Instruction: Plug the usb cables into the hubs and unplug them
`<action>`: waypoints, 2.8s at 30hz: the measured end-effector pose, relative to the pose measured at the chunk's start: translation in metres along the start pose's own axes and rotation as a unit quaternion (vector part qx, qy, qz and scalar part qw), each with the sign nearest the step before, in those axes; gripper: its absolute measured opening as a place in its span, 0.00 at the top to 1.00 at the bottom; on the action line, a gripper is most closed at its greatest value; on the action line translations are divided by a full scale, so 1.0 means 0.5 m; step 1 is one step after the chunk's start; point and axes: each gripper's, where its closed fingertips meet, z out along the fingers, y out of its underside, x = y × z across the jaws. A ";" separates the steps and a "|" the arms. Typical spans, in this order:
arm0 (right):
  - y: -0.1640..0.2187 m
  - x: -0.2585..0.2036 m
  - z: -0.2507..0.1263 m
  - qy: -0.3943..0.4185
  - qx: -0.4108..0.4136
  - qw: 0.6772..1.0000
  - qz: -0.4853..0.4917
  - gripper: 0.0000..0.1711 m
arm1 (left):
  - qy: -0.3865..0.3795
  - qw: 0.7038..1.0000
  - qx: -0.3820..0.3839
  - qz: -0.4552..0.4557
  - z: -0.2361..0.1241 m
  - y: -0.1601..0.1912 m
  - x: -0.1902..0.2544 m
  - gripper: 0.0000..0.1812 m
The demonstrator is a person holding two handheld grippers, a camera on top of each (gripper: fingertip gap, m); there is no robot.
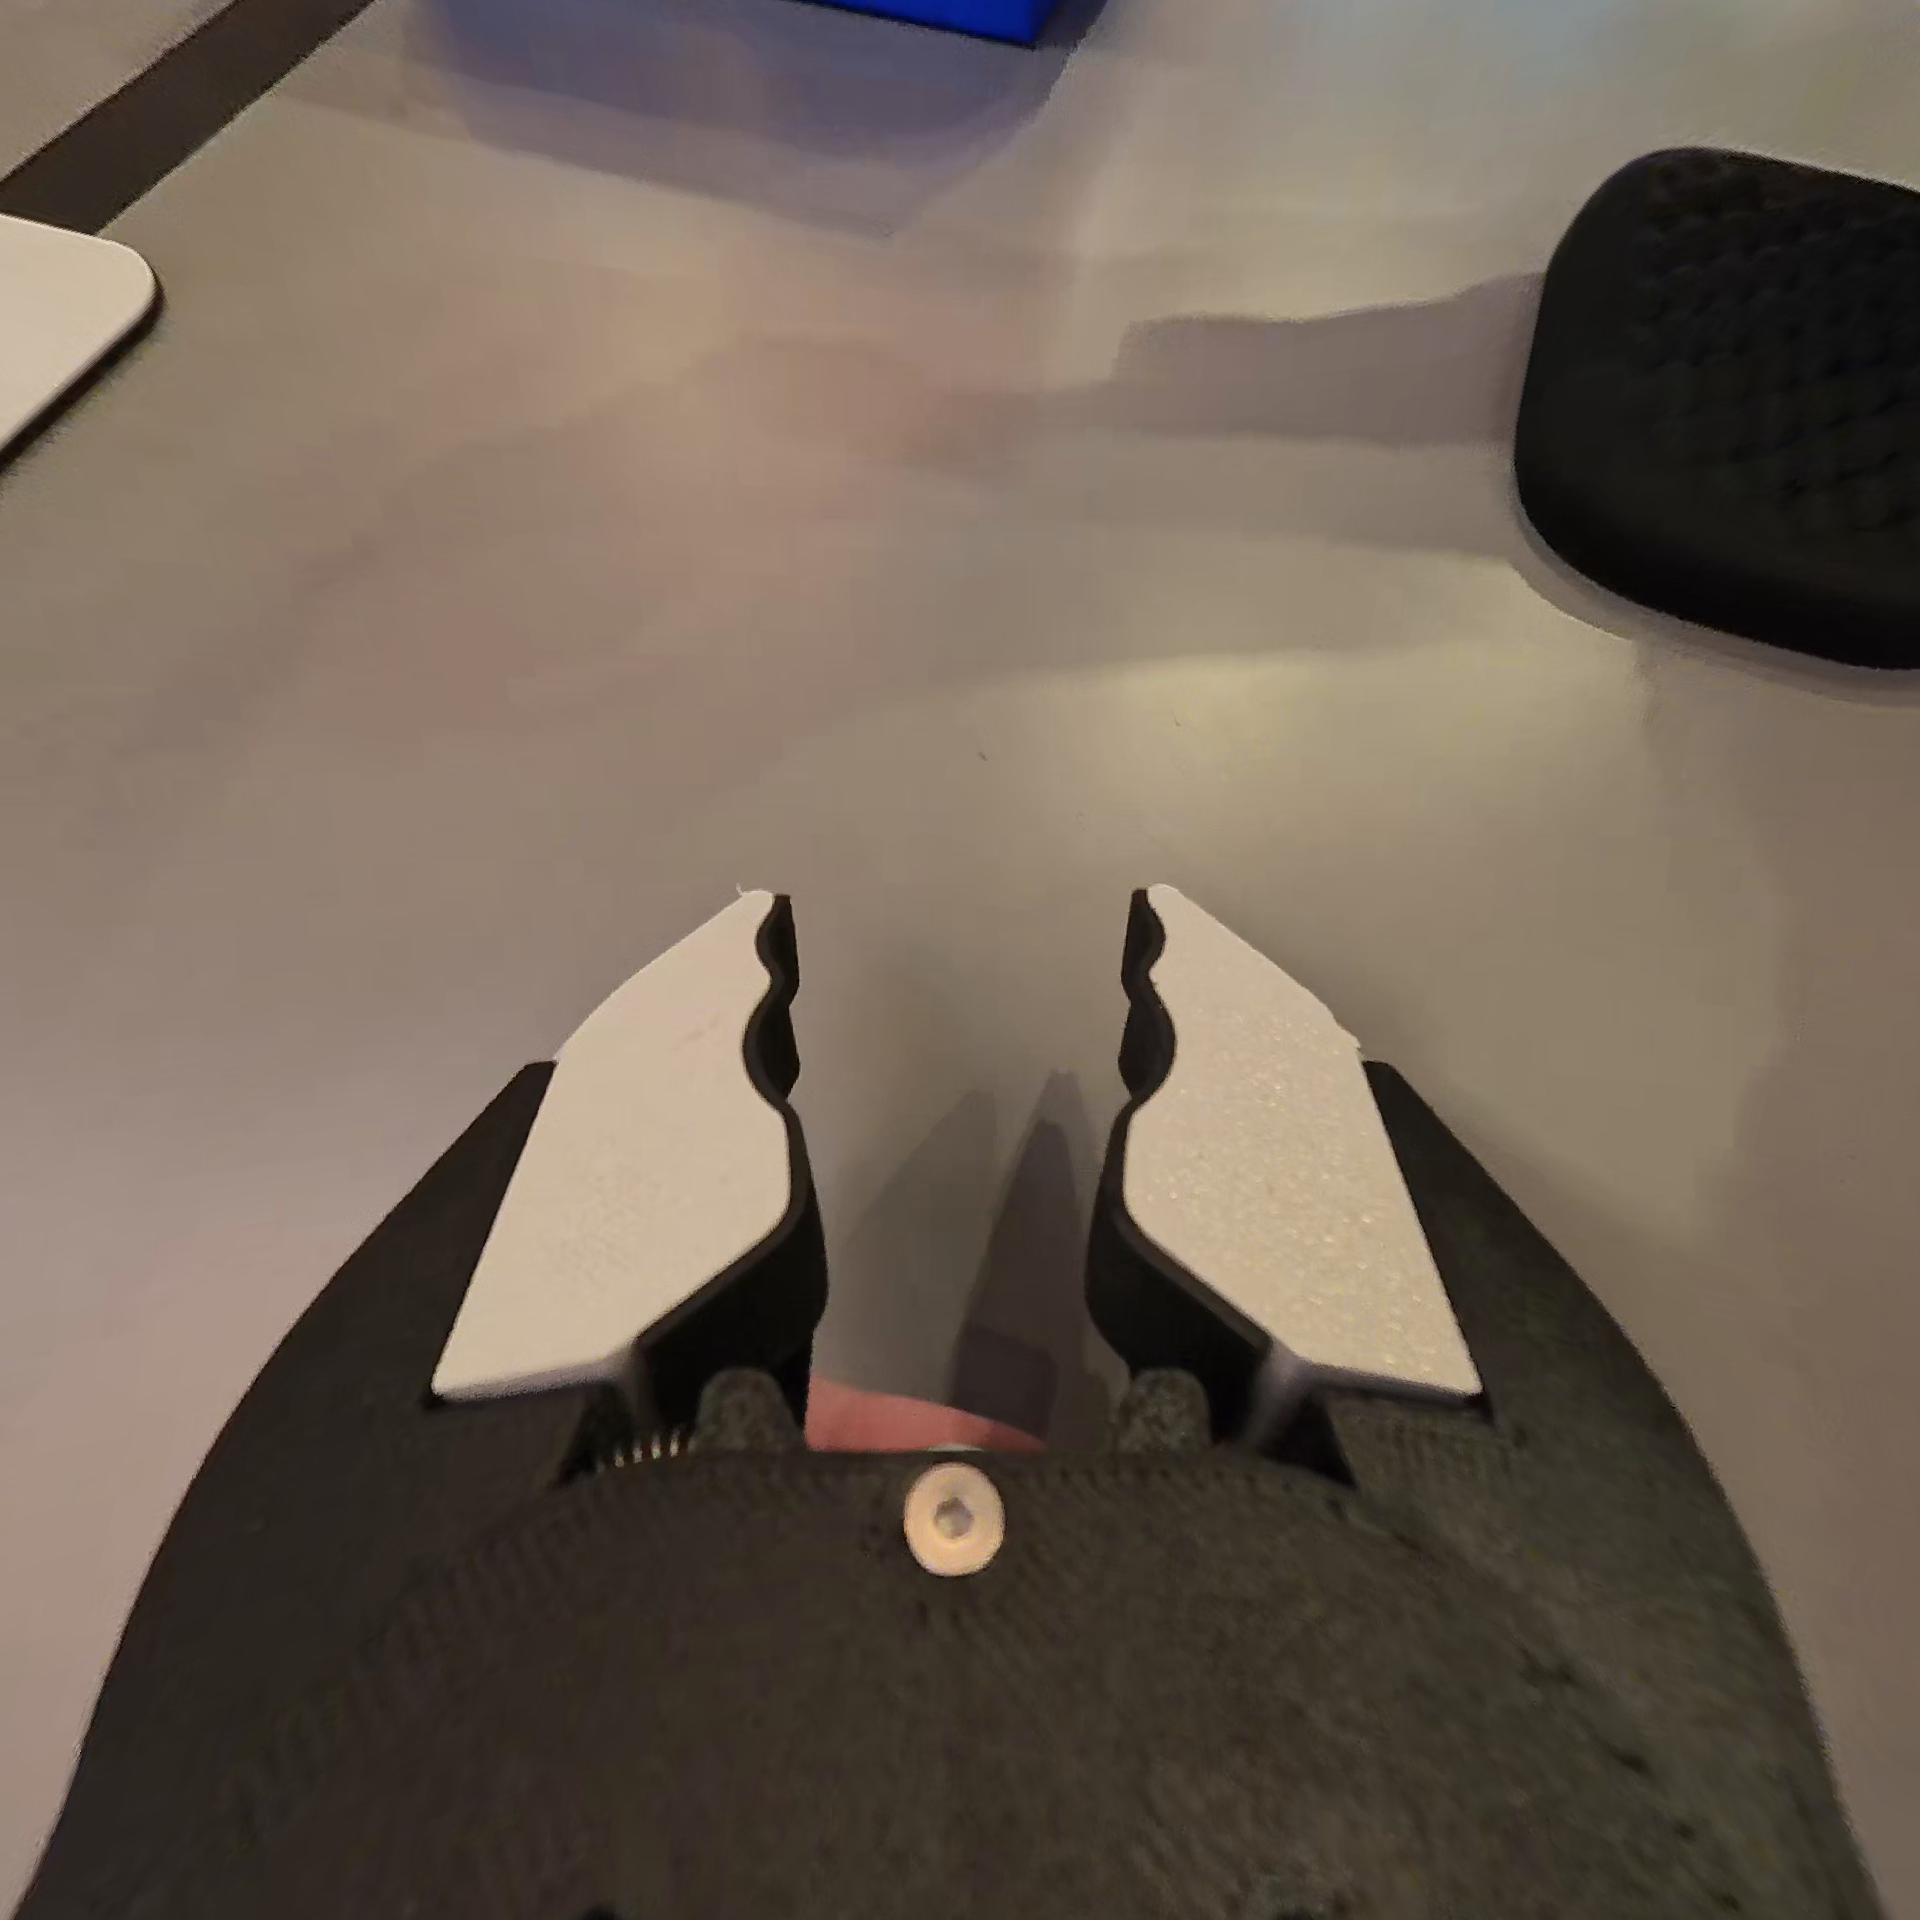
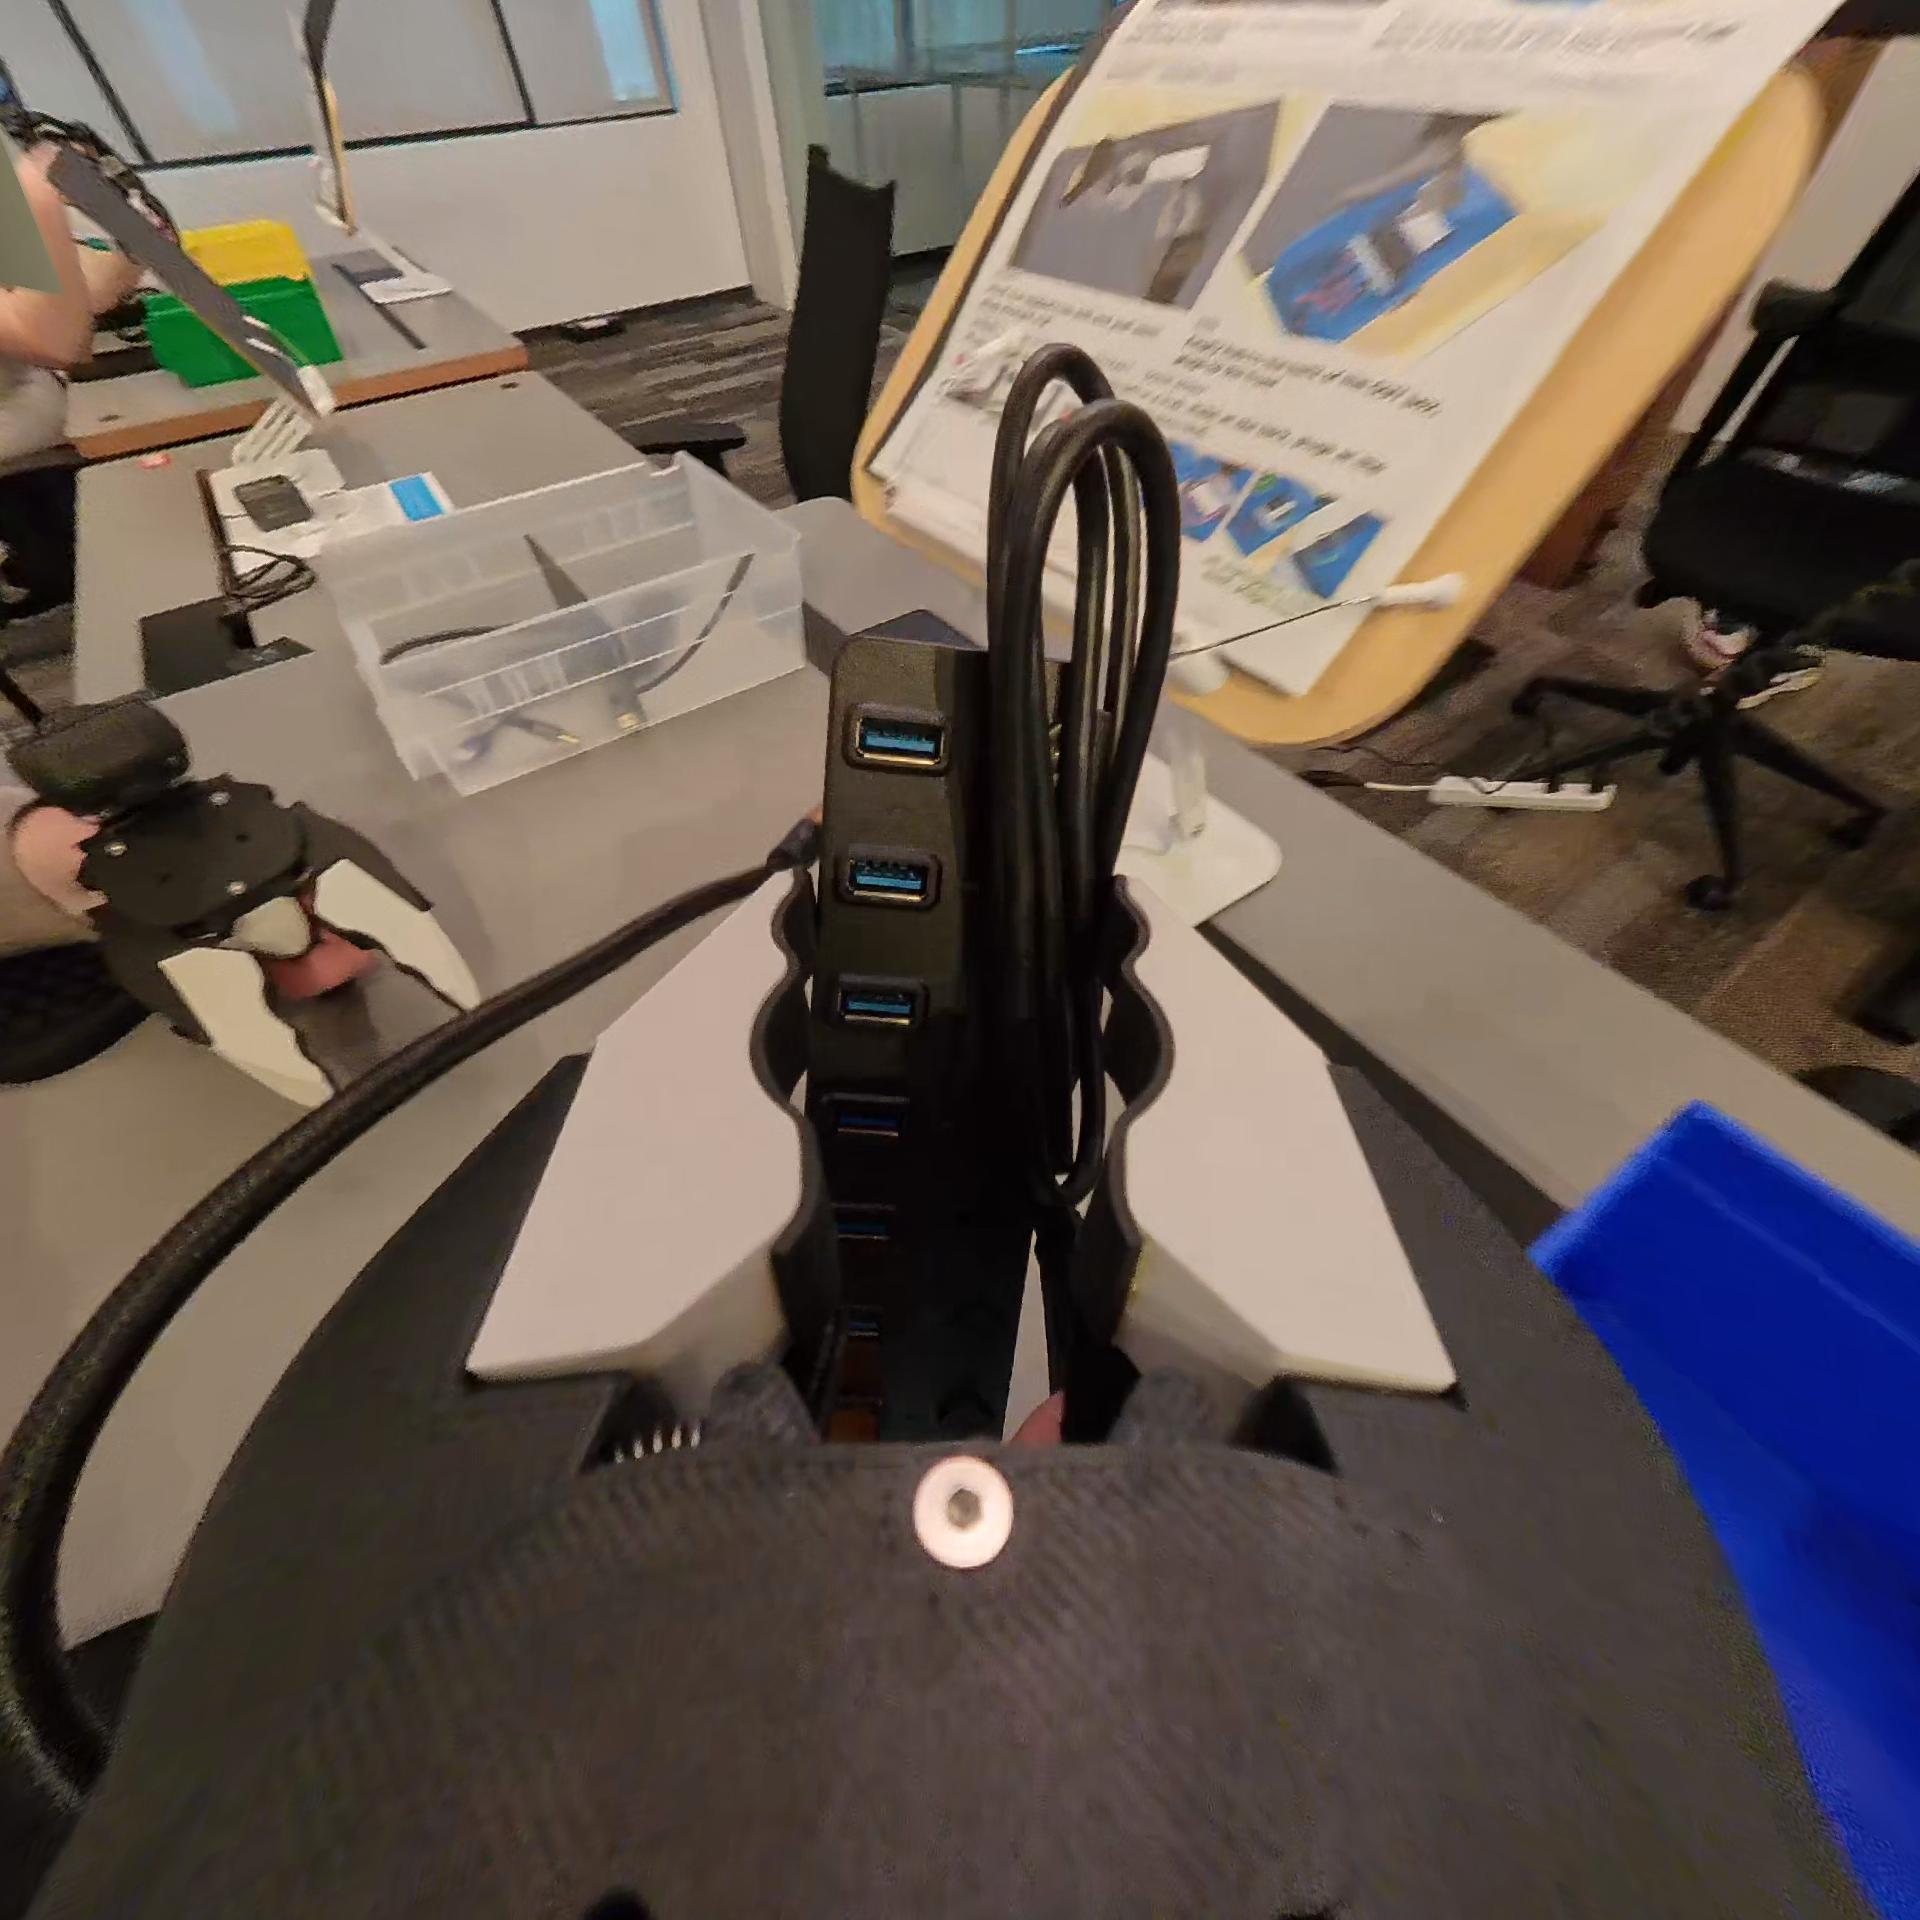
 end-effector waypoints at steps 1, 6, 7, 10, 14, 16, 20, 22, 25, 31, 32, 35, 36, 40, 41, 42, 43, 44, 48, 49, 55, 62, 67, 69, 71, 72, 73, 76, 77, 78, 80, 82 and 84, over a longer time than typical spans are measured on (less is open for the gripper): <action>-0.011 0.025 -0.011 0.010 0.002 1.000 -0.005 0.69 | 0.002 1.000 0.000 -0.002 0.000 0.000 0.000 0.67; -0.038 0.162 -0.055 0.060 -0.006 0.997 -0.042 0.70 | 0.003 1.000 0.001 -0.010 0.000 -0.001 -0.003 0.67; -0.033 0.191 -0.060 0.069 -0.016 0.996 -0.046 0.69 | 0.005 1.000 0.002 -0.011 0.000 -0.001 -0.004 0.67; -0.019 0.282 -0.078 0.095 -0.028 0.994 -0.049 0.70 | 0.006 1.000 0.002 -0.016 0.001 -0.002 -0.005 0.67; 0.026 0.375 -0.083 0.113 -0.070 0.988 -0.082 0.69 | 0.013 1.000 0.003 -0.025 0.002 -0.003 -0.007 0.67; 0.060 0.409 -0.076 0.113 -0.099 0.984 -0.094 0.69 | 0.017 0.999 0.004 -0.029 0.003 -0.004 -0.008 0.67; 0.142 0.444 -0.064 0.091 -0.184 0.970 -0.133 0.69 | 0.023 0.999 0.005 -0.030 0.004 -0.005 -0.007 0.67; 0.185 0.448 -0.058 0.074 -0.224 0.961 -0.142 0.69 | 0.023 0.999 0.004 -0.028 0.004 -0.005 -0.006 0.67; 0.249 0.451 -0.050 0.057 -0.288 0.941 -0.166 0.69 | 0.025 0.999 0.001 -0.023 0.005 -0.004 -0.002 0.67; 0.333 0.435 -0.033 0.009 -0.378 0.908 -0.179 0.69 | 0.027 0.999 -0.001 -0.017 0.006 -0.003 0.001 0.67; 0.343 0.434 -0.031 0.003 -0.391 0.903 -0.179 0.69 | 0.027 1.000 -0.001 -0.017 0.006 -0.003 0.001 0.67; 0.368 0.435 -0.024 -0.006 -0.427 0.888 -0.171 0.69 | 0.028 0.999 -0.001 -0.016 0.006 -0.003 0.002 0.67; 0.374 0.439 -0.021 -0.005 -0.436 0.885 -0.165 0.69 | 0.029 0.999 -0.001 -0.017 0.007 -0.003 0.002 0.67; 0.413 0.444 -0.017 -0.014 -0.481 0.863 -0.153 0.68 | 0.031 0.999 0.000 -0.018 0.006 -0.004 0.002 0.67; 0.426 0.446 -0.018 -0.016 -0.498 0.853 -0.154 0.68 | 0.032 0.999 0.000 -0.018 0.006 -0.004 0.002 0.67; 0.440 0.445 -0.019 -0.021 -0.515 0.843 -0.157 0.68 | 0.032 0.999 -0.001 -0.017 0.006 -0.003 0.003 0.67; 0.451 0.446 -0.019 -0.023 -0.528 0.833 -0.161 0.69 | 0.033 0.999 -0.002 -0.016 0.007 -0.003 0.004 0.67; 0.461 0.446 -0.018 -0.026 -0.538 0.827 -0.162 0.69 | 0.034 0.999 -0.002 -0.016 0.007 -0.003 0.004 0.67; 0.472 0.440 -0.015 -0.039 -0.540 0.829 -0.139 0.69 | 0.036 0.999 -0.004 -0.013 0.007 -0.002 0.006 0.67; 0.475 0.436 -0.015 -0.045 -0.542 0.828 -0.133 0.69 | 0.036 0.999 -0.005 -0.012 0.008 -0.002 0.006 0.67; 0.476 0.433 -0.019 -0.043 -0.567 0.812 -0.132 0.68 | 0.036 0.999 -0.007 -0.007 0.008 -0.001 0.008 0.67; 0.394 0.450 -0.041 -0.005 -0.587 0.788 -0.185 0.60 | 0.040 0.999 -0.017 0.000 0.012 0.004 0.013 0.66; 0.287 0.461 -0.079 0.061 -0.562 0.799 -0.206 0.58 | 0.031 0.999 -0.015 0.002 0.012 0.003 0.010 0.67; 0.225 0.445 -0.095 0.102 -0.533 0.809 -0.227 0.58 | 0.025 1.000 -0.015 0.005 0.012 0.003 0.009 0.67; 0.153 0.405 -0.106 0.141 -0.488 0.823 -0.254 0.58 | 0.022 1.000 -0.016 0.009 0.013 0.003 0.009 0.67; 0.118 0.377 -0.110 0.158 -0.465 0.828 -0.270 0.58 | 0.019 1.000 -0.016 0.011 0.015 0.002 0.009 0.67; 0.084 0.345 -0.113 0.176 -0.441 0.831 -0.291 0.59 | 0.017 1.000 -0.015 0.015 0.016 0.001 0.009 0.67; -0.035 0.248 -0.103 0.268 -0.349 0.819 -0.369 0.63 | 0.006 0.999 -0.022 0.030 0.020 0.003 0.010 0.67; -0.063 0.205 -0.094 0.285 -0.321 0.816 -0.387 0.64 | -0.001 0.999 -0.023 0.036 0.020 0.003 0.008 0.67; -0.083 0.155 -0.078 0.283 -0.293 0.822 -0.399 0.64 | -0.010 0.999 -0.024 0.045 0.021 0.003 0.006 0.67; -0.110 0.044 -0.032 0.244 -0.229 0.856 -0.394 0.65 | -0.023 0.997 -0.032 0.067 0.024 0.008 0.007 0.67; -0.127 -0.053 0.010 0.200 -0.181 0.881 -0.388 0.67 | -0.034 0.995 -0.038 0.084 0.027 0.011 0.008 0.66; -0.146 -0.131 0.043 0.170 -0.140 0.897 -0.383 0.67 | -0.043 0.993 -0.043 0.100 0.029 0.013 0.009 0.66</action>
